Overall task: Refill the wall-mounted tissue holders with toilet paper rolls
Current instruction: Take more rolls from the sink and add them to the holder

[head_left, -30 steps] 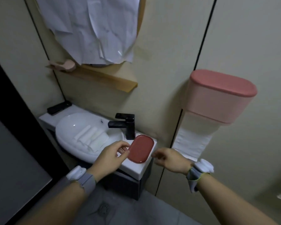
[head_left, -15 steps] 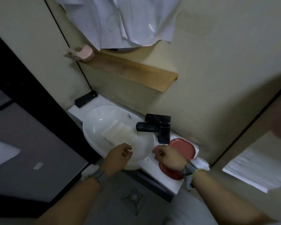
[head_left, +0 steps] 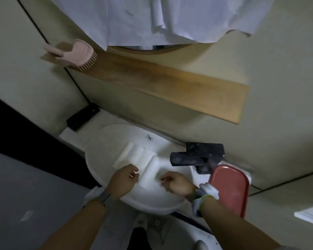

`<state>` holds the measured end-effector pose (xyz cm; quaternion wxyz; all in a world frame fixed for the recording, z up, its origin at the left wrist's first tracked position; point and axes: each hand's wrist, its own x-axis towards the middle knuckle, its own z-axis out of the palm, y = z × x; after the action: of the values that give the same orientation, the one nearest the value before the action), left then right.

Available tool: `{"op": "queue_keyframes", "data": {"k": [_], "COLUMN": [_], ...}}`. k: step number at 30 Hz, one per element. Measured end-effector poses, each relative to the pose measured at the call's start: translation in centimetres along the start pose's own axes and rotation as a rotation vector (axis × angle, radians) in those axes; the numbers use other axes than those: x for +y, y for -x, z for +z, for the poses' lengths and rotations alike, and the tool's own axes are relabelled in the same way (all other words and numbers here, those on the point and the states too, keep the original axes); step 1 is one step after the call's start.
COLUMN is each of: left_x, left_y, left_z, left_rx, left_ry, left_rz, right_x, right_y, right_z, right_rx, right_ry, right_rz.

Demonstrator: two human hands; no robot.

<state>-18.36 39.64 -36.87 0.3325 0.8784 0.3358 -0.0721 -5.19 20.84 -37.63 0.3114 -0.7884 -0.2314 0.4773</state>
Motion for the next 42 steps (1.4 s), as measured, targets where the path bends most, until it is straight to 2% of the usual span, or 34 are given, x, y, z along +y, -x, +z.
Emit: {"op": "queue_keyframes", "data": {"k": [2,5,9,13,19,23,25,29,32,35,38,42], "left_x": [-2.3,-3.7,-5.7,-6.5,-5.1,-2.0,-0.7,0.6,0.5,-0.3,-1.9,-3.5], "left_y": [-3.3,-5.7,-7.5,-8.1,-11.2,-15.0,-16.4,-17.8,-17.2,-15.7,-13.2,-10.9], "left_z": [-1.7,-3.1,-5.0,-6.0,-6.1,-3.5,-2.3,0.3,1.2,1.1,0.5,0.4], "left_rx": [-0.123,-0.220,-0.351,-0.438,-0.465,-0.401,-0.360,-0.418,-0.378,-0.332,-0.334,-0.435], "left_ry": [-0.003,0.008,-0.036,-0.073,-0.153,-0.422,-0.607,-0.854,-0.920,-0.830,-0.575,-0.195], "left_rz": [0.017,0.037,0.071,0.121,0.252,0.561,0.665,0.721,0.775,0.850,0.870,0.716], "right_x": [-1.3,-2.5,-5.6,-7.6,-4.8,-2.4,-1.6,-0.8,-0.9,-1.3,-2.0,-2.9], "right_y": [-2.4,-4.3,-6.7,-8.2,-6.8,-4.0,-2.7,-0.8,-0.8,-1.3,-2.1,-2.8], "right_z": [1.7,4.0,7.1,8.2,7.5,6.7,6.5,6.8,6.9,7.0,7.2,7.4], "right_rx": [0.059,0.169,0.407,0.491,0.494,0.583,0.567,0.536,0.534,0.517,0.507,0.500], "right_ry": [-0.185,-0.434,-0.407,-0.534,-0.692,-0.749,-0.781,-0.824,-0.801,-0.775,-0.794,-0.810], "right_rz": [0.136,0.320,0.450,0.567,0.466,0.477,0.466,0.471,0.475,0.470,0.455,0.419]}}
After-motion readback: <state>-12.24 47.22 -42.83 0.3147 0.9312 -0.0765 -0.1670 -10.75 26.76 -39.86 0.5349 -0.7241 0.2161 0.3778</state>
